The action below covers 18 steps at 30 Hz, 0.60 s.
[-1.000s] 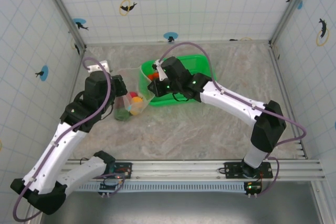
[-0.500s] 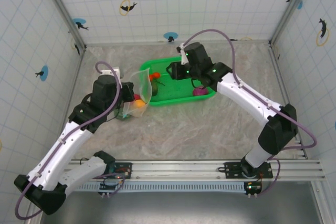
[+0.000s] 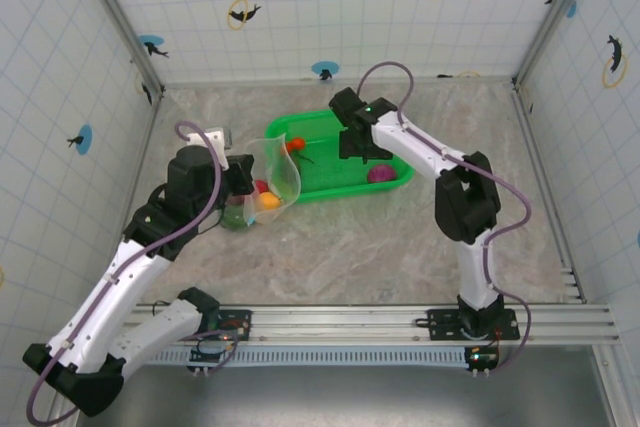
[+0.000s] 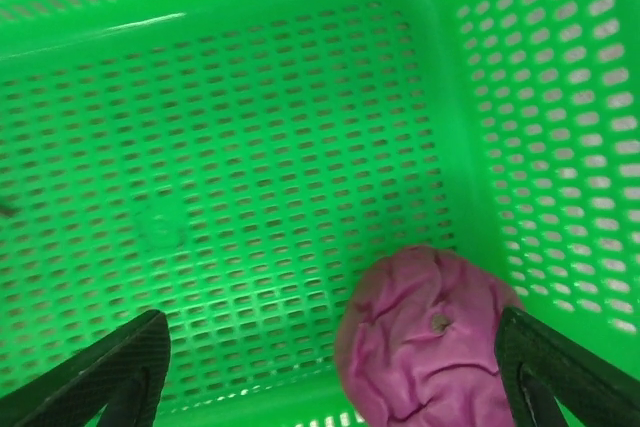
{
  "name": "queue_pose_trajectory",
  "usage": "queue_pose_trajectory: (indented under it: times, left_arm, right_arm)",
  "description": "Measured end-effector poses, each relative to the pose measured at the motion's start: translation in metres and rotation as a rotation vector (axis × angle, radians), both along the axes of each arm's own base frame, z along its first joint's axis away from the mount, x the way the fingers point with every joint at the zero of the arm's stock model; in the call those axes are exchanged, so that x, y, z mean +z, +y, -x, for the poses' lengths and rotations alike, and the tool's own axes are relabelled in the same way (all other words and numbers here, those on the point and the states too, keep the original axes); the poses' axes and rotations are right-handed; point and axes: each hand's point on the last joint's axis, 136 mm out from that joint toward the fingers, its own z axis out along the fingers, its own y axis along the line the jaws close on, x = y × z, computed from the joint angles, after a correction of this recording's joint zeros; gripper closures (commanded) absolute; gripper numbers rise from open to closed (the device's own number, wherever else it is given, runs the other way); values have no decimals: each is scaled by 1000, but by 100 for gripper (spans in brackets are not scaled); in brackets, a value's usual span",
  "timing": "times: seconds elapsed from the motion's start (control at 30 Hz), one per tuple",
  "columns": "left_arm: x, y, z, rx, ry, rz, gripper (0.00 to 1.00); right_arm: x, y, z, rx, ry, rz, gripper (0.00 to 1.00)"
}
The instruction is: Place the food in the zip-top bag and seal the zipper
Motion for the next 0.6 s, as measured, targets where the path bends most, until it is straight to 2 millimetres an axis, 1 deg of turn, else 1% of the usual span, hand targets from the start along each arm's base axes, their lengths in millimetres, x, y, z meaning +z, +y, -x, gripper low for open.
queue_pose_trajectory:
  times: [0.03,0.23,0.4,0.47,0.6]
  left_arm:
    - [0,0,0,-1,-1,-1,100]
    - [1,1,1,-10,-15,-17,100]
    - [-6,2,2,-10,-10,-29,100]
    - [-7,2,2,-14,-13,-35,100]
    - [-7,2,2,-19,-18,-43,100]
  right_arm:
    - [-2,-2,0,-2,8,17,1]
    - [-8,-15,3,11,34,109,1]
    - [-12,-20,5,21,41,142,1]
    - [-18,-23,8,23,53,155,1]
    - [-37,-32,17,24,97,178,3]
